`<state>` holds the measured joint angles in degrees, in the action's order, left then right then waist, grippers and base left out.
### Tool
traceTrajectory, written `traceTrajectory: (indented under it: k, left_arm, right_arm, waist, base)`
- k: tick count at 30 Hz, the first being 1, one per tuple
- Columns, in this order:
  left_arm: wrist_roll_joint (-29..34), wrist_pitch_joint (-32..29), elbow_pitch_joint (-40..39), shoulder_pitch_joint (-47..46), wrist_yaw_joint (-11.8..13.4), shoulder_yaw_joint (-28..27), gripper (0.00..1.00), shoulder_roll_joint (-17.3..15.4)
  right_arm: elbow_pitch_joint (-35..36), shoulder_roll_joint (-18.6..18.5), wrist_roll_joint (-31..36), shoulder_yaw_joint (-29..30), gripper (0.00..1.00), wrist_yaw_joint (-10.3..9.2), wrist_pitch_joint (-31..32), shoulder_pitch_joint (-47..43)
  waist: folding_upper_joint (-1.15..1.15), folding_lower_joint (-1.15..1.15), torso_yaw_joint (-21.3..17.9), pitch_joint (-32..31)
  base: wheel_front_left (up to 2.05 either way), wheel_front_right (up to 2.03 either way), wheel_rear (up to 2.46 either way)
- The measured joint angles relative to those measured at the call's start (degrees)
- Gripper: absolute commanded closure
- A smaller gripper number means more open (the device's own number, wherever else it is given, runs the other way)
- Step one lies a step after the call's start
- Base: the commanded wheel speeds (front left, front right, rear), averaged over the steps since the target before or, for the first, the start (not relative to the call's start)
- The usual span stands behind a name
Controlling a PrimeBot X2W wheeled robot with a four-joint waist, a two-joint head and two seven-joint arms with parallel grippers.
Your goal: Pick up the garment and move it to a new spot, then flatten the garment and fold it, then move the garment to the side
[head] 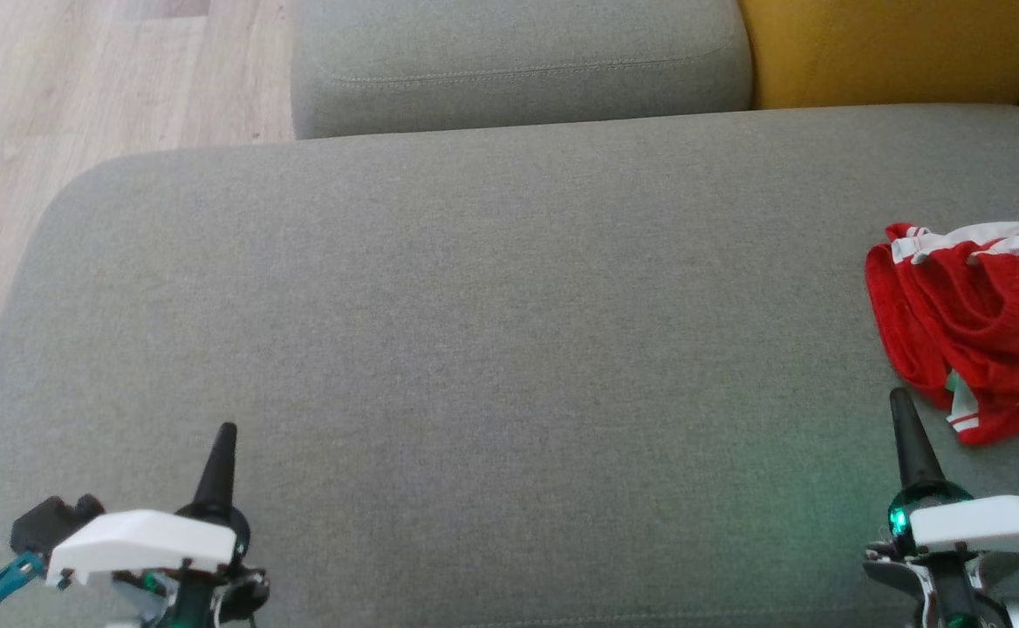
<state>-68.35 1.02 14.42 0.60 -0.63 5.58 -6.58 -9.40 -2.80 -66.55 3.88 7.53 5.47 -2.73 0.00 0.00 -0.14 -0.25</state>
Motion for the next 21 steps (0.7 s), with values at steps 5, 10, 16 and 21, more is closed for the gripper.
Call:
traceTrajectory:
  k: [5, 10, 16, 21]
  left_arm:
    - [-2.96, -0.75, 0.16, -0.25, -0.97, -1.01, 1.0, 0.25]
    - [-5.41, -1.44, 0.29, -1.14, -1.54, -1.92, 1.0, 0.75]
    - [-9.02, -2.27, 0.45, -1.19, -2.47, -2.98, 1.0, 1.22]
    - [-12.05, -2.98, 0.52, -1.33, -3.01, -4.42, 1.0, 1.48]
  right_arm:
    - [-0.85, 0.0, -3.31, 0.15, 1.0, 0.0, 0.0, 0.95]
    - [-1.33, -0.01, -5.9, 0.25, 1.0, 0.0, 0.0, 1.97]
    - [-2.36, -0.05, -9.83, 0.51, 1.0, 0.0, 0.0, 2.19]
    - [-2.9, -0.05, -12.99, 0.74, 1.0, 0.0, 0.0, 2.41]
  waist:
    - [0.0, 0.0, 0.02, 0.06]
    - [0.0, 0.0, 0.03, 0.1]
    - [0.0, 0.0, 0.05, 0.16]
    - [0.0, 0.0, 0.07, 0.22]
  base:
    - [0.0, 0.0, 0.0]
    - [0.0, 0.0, 0.0]
    - [0.0, 0.0, 0.0]
    - [0.0, 0.0, 0.0]
